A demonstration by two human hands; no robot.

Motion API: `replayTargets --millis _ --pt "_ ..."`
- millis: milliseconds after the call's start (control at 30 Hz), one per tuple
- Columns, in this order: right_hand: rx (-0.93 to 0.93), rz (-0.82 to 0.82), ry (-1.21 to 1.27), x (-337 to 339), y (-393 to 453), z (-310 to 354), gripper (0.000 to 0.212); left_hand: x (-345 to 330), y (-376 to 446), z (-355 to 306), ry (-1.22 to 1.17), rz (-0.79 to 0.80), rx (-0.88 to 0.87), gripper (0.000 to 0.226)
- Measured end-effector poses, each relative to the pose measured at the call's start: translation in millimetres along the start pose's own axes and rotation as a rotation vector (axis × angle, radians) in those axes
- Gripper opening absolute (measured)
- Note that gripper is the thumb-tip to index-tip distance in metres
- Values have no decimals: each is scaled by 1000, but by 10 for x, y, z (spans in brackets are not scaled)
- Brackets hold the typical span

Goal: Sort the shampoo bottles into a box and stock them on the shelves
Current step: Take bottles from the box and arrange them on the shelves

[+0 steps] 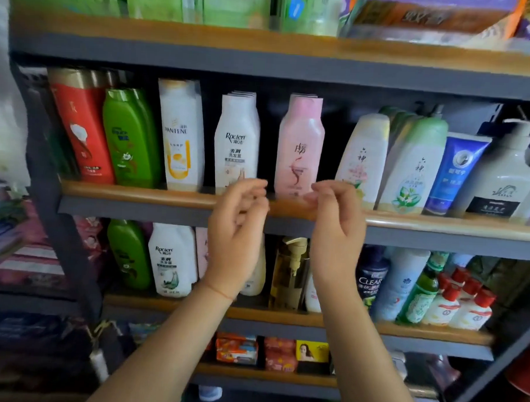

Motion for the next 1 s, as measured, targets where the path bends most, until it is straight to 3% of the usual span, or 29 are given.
replayTargets --millis 100,200,300,633,767,867,1000 --pt "-163 119 -6 -86 -321 -434 28 237 -236 399 75 -75 196 23" --pt "-344 300 -128 -217 -644 -946 29 451 -417 901 286 33 446 25" --pt "-451 387 -250 -313 -929 -1353 26 667 -569 1207 337 89 561 22" --pt "-539 301 -404 -423 -1346 -1512 17 1105 -696 1533 211 98 662 19" --pt "-594 239 -407 -414 -1461 -1474 33 1062 -638 1495 121 212 628 19" --pt "-607 243 -331 -453 -1453 -1441 46 889 -565 1447 30 350 609 36" --pt "-575 236 -229 -508 -1289 -1439 58 621 -416 1466 -50 377 648 60"
Point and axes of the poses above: each hand's wrist, its own y-axis towards the middle knuckle, its own x-axis out of the back of the hand, z = x × y, the point moved 5 cm from there along y, towards the middle knuckle, and after that the axes turned 2 degrees about x, right-handed, at the moved point
